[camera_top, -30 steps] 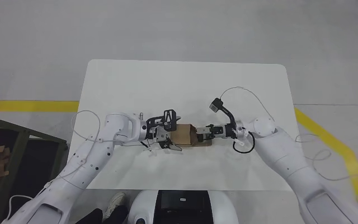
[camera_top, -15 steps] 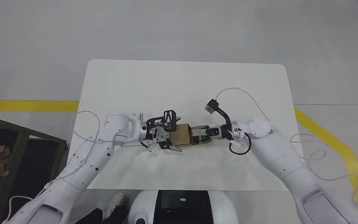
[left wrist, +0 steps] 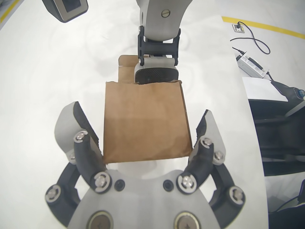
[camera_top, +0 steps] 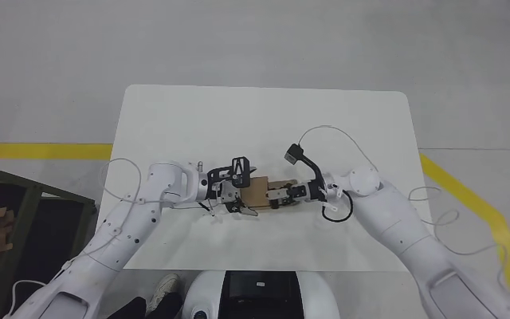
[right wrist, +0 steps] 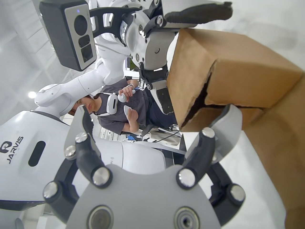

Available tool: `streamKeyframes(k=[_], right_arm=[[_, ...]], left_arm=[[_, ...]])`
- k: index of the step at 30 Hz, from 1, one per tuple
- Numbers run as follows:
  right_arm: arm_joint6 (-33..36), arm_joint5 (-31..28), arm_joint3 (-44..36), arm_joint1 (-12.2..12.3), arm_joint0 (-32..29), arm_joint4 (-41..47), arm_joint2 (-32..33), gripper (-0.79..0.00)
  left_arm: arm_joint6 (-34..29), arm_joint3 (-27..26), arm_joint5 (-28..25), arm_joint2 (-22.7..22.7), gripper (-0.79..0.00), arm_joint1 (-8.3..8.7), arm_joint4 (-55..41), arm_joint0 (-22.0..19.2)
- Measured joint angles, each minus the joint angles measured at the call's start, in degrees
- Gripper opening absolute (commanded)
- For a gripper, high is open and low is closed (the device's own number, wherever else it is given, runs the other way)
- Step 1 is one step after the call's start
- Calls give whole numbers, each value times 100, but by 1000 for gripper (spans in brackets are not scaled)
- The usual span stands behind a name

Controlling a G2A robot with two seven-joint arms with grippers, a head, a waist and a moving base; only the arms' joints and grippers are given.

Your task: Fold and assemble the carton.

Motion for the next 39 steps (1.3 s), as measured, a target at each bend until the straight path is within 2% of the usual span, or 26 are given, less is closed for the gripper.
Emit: streamKeyframes(k=[16,26,39], right_arm=[[-32,-33,98,-109,215,23,-273,0],[-95,-95,212,-18,244,76,-175,0],[-285,-286,399,-158,393,76,-400,0]], left_arm=[[48,-27,-2,1,0,23,3,15],[61,-62,-2,34,0,49,-3,1],[74,-97,-2,157,0,69,-48,-49]])
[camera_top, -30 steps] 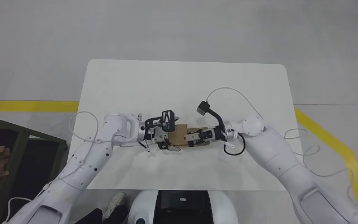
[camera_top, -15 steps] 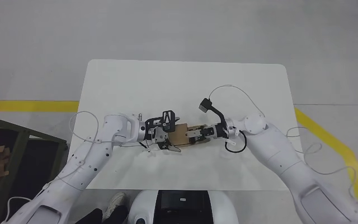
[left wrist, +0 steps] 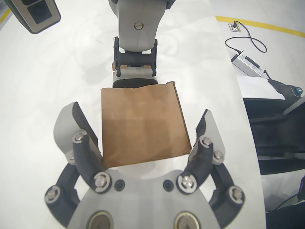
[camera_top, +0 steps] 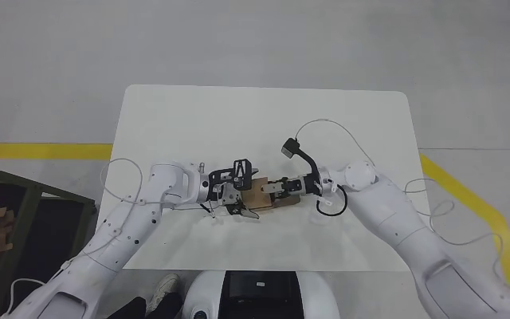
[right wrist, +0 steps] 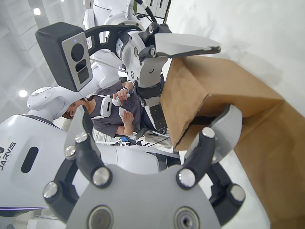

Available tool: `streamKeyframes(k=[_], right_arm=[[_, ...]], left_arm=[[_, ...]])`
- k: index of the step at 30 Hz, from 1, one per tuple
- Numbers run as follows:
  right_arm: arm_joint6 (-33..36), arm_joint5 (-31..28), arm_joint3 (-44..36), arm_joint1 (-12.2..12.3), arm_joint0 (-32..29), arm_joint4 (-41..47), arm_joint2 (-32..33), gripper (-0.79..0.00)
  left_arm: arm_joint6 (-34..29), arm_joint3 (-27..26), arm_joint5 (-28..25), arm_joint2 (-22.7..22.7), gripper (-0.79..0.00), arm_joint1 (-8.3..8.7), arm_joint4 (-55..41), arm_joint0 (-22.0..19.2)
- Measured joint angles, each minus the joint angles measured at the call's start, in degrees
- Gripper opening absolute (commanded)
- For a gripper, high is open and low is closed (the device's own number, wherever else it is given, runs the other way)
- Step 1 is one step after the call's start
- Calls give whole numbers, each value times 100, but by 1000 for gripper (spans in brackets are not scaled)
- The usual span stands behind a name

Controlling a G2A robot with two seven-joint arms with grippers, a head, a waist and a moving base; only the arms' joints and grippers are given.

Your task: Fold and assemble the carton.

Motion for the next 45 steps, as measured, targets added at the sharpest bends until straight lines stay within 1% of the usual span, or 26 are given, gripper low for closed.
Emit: streamKeyframes(k=[12,30,38,45], right_arm=[[159,159,124,-82,-93,555,-24,0],[184,184,146,-185,-209,538,-13,0],[250,251,186,-42,-106,220,242,0],[295,296,-46,205,-244,-24,660,0]], left_arm=[[-32,1,0,-27,0,67,-37,6],[-19,-80,0,-106,0,99,-4,75],[-50,-94,0,-97,0,92,19,76],[-18,-183,0,-213,0,131,-21,128]])
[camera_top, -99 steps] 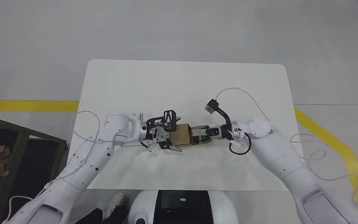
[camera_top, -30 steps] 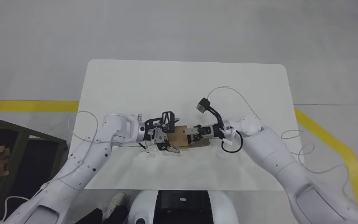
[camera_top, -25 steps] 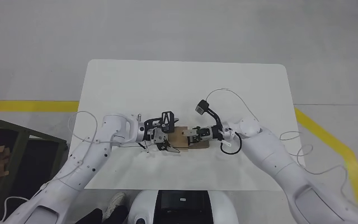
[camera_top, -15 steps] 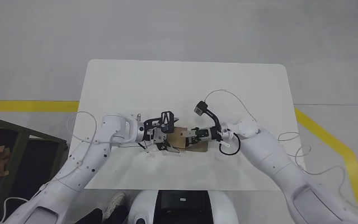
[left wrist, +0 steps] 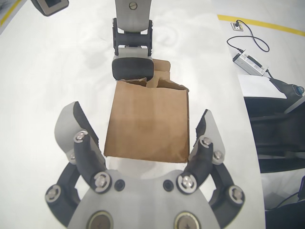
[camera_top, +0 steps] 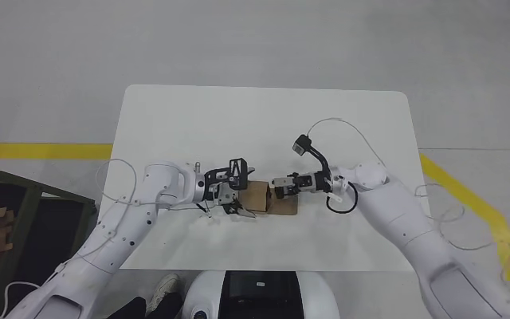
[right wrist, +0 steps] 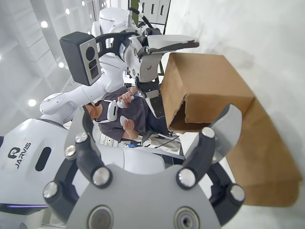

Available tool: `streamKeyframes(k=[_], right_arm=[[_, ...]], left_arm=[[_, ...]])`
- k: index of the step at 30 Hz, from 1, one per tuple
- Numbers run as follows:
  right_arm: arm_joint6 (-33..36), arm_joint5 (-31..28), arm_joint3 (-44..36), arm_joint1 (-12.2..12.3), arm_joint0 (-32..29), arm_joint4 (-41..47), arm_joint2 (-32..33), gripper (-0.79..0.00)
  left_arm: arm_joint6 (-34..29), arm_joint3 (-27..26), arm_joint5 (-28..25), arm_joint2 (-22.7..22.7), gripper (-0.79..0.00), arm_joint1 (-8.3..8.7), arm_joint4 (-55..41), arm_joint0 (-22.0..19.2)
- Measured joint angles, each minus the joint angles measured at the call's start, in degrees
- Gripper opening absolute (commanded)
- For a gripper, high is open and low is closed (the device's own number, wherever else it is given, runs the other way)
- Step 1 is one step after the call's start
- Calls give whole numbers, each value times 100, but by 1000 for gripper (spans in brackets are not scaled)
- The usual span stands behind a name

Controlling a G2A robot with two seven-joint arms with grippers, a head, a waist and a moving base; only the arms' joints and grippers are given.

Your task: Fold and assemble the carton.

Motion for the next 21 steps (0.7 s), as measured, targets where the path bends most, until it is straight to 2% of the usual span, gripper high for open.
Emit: streamKeyframes(k=[10,15,21], right_arm=[[-2,10,-334,424,-507,-567,736,0],[-54,94,-528,572,-818,-685,1065,0],[-129,210,-793,675,-1153,-786,1297,0]], left_arm=[[-123,-292,1,-488,0,173,57,371],[-192,-324,0,-477,0,204,69,498],[-166,-220,11,-360,0,175,121,432]])
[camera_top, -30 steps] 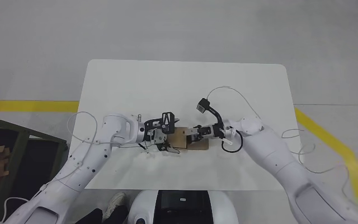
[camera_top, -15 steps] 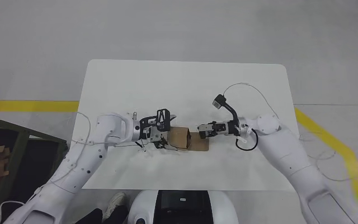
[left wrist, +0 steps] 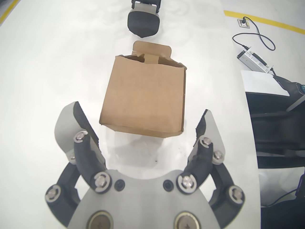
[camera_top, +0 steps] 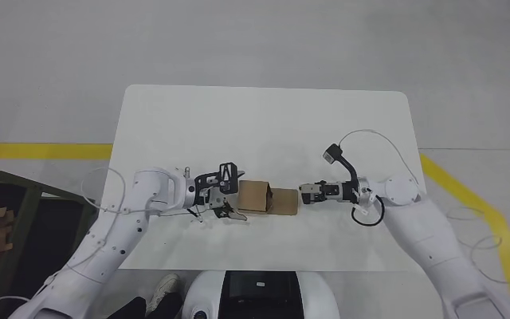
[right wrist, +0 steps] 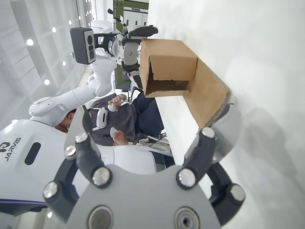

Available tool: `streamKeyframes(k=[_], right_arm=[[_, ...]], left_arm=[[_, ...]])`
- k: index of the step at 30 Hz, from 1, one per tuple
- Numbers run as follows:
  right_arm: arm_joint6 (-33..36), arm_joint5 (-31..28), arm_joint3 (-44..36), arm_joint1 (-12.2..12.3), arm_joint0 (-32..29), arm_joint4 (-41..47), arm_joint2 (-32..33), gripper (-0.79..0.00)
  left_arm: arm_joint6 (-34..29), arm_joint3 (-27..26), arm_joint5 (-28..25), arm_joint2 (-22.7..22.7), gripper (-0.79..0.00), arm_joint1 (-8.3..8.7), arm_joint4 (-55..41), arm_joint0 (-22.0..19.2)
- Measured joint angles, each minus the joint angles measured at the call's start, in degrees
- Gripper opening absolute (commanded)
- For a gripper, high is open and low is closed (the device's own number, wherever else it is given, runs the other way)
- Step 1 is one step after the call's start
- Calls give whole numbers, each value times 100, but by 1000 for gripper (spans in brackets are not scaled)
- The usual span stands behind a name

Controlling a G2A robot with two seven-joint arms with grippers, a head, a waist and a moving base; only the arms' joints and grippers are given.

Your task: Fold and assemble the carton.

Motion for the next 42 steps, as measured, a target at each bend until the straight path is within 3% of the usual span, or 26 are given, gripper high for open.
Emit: streamKeyframes(k=[9,27,42], right_arm=[[-52,125,-33,-59,-192,146,-102,0],[-33,140,606,-458,153,563,-668,0],[428,89,428,-455,52,1245,-294,0]], left_arm=[[70,226,46,205,0,-81,74,-194],[108,295,57,283,0,-128,110,-278],[37,248,66,246,0,-120,139,-213]])
